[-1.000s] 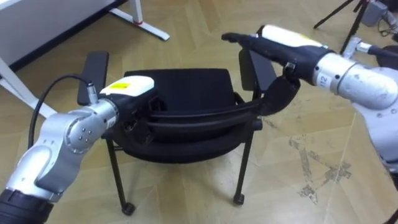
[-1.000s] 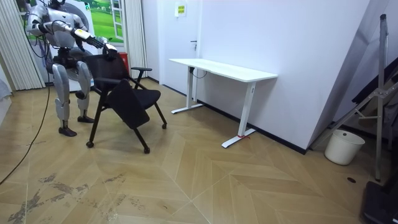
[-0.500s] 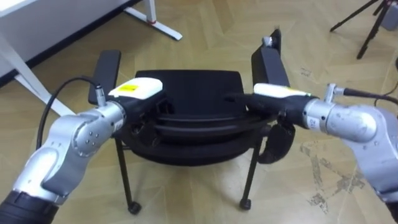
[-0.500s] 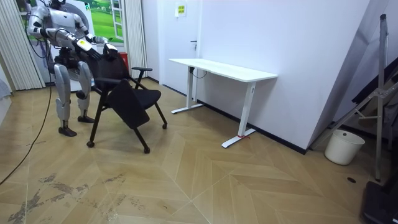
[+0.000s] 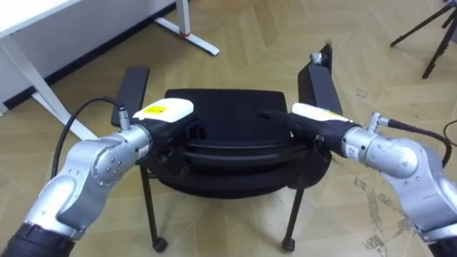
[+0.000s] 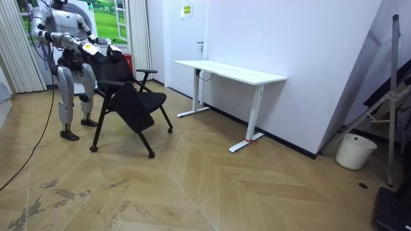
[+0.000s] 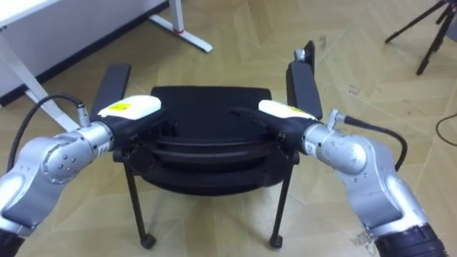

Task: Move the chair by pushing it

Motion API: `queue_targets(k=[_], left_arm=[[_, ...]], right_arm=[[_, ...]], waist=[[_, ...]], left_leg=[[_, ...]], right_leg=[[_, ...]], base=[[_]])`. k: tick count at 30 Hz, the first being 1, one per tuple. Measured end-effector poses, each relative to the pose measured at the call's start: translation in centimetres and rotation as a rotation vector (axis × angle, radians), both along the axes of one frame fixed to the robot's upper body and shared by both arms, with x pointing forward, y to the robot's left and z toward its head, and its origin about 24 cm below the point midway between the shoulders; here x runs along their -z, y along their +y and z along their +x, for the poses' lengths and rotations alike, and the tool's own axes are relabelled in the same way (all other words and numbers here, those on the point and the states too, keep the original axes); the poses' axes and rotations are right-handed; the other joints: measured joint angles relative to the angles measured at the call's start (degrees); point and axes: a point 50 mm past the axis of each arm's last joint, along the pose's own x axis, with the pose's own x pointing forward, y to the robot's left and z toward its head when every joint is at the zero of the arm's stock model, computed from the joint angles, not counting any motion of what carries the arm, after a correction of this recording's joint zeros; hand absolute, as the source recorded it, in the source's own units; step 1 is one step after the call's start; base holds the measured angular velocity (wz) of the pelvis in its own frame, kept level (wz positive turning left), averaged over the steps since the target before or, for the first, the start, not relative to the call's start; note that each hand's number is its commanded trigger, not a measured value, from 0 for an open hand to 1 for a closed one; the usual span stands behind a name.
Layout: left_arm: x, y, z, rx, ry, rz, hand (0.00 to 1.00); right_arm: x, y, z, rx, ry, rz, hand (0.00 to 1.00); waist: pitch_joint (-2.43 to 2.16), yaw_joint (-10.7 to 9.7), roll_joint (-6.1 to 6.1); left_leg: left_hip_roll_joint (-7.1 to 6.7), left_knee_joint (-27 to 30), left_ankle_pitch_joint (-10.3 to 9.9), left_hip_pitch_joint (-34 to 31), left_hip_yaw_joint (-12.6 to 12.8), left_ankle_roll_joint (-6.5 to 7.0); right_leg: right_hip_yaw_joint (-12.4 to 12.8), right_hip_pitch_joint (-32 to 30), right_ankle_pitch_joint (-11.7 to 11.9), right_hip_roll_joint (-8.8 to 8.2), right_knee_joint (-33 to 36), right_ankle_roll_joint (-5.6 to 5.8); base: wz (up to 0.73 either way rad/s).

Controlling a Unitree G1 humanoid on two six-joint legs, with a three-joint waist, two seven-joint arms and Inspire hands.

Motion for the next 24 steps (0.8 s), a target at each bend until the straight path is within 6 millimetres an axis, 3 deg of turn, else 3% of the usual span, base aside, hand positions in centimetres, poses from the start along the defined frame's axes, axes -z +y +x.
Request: queue_targets(k=[2, 4, 8, 10, 11, 12, 13, 14, 16, 24], left_arm=[[0.2, -0.1, -0.1, -0.003, 0.006, -0.006, 1.00], [0.3, -0.2, -0.2, -0.005, 0.010, -0.009, 1.00], [0.8, -0.5, -0.4, -0.007, 0.028, -0.013, 1.00], [0.9, -0.6, -0.5, -0.004, 0.031, -0.013, 1.00], [0.8, -0.6, -0.5, -0.004, 0.032, -0.006, 1.00], [0.6, -0.3, -0.6, -0.003, 0.023, 0.010, 1.00], [0.0, 0.3, -0.6, -0.007, 0.011, 0.037, 1.00], [0.4, 0.2, -0.8, -0.023, 0.022, 0.024, 1.00], [0.6, 0.0, -0.8, -0.038, 0.025, 0.021, 1.00], [0.7, -0.6, -0.8, -0.034, 0.042, 0.030, 1.00]], right_arm=[[0.3, -0.1, -0.2, 0.022, -0.014, 0.032, 0.00], [0.5, -0.2, -0.1, 0.043, -0.018, 0.066, 0.00], [1.2, -0.7, -0.7, 0.107, -0.029, 0.156, 0.00], [1.5, -0.9, -0.8, 0.125, -0.031, 0.175, 0.00], [2.0, -0.9, -1.1, 0.141, -0.026, 0.193, 0.00], [2.2, -0.6, -1.1, 0.144, -0.028, 0.207, 0.00], [2.1, 0.0, -0.9, 0.138, -0.040, 0.235, 0.51], [2.2, -0.1, -1.0, 0.133, -0.040, 0.242, 0.59], [2.1, -0.2, -0.9, 0.147, -0.057, 0.255, 1.00], [2.5, -0.4, -0.9, 0.126, -0.038, 0.208, 1.00]], waist=[[-0.20, -0.60, 0.44], [0.03, -0.96, 0.97], [-0.17, -1.44, 1.89], [0.10, -1.60, 2.34], [0.32, -1.52, 2.90], [0.10, -1.25, 2.53], [-0.06, -1.15, 0.70], [-0.28, -1.59, 1.43], [-0.25, -2.39, 2.16], [-0.50, -2.70, 1.76]], left_leg=[[0.00, 0.03, 0.00, 0.20, 0.01, 0.00], [0.24, 0.02, 0.00, 0.82, -0.42, 0.00], [0.50, -0.02, 0.02, 1.61, -1.59, 0.02], [1.03, -0.30, 0.05, 2.37, -3.12, 0.04], [2.43, -0.17, -0.04, 2.35, -6.05, -0.10], [2.76, 0.23, -0.11, 1.84, -6.68, -0.22], [1.94, 1.94, -0.88, 0.43, -5.97, -1.42], [2.16, 2.36, -2.70, 0.39, -4.79, -2.73], [2.47, 1.55, -2.94, 0.81, -3.55, -2.36], [1.88, 0.22, -3.23, 1.18, -1.75, -1.67]], right_leg=[[-0.47, 0.69, 0.00, -0.01, -0.39, 0.00], [-0.73, 0.61, -0.01, 0.10, 0.57, 0.01], [-1.17, 0.12, -0.02, 0.05, 3.70, 0.00], [-1.30, -2.07, -0.29, 0.17, 8.03, -0.19], [1.64, -4.76, -3.14, 2.71, 7.58, -1.40], [3.64, -5.62, -2.57, 4.66, 3.49, -2.68], [3.92, -6.51, 5.88, 5.74, -2.95, -4.43], [0.14, -5.67, 4.50, 5.63, -2.24, -5.57], [-0.41, -5.44, 4.39, 5.78, -2.02, -5.45], [-0.34, -5.75, 3.95, 5.65, -1.77, -4.69]], base=[[0.20], [0.06], [0.07], [-0.09], [-0.28], [-0.24], [0.06], [0.24], [0.25], [0.07]])
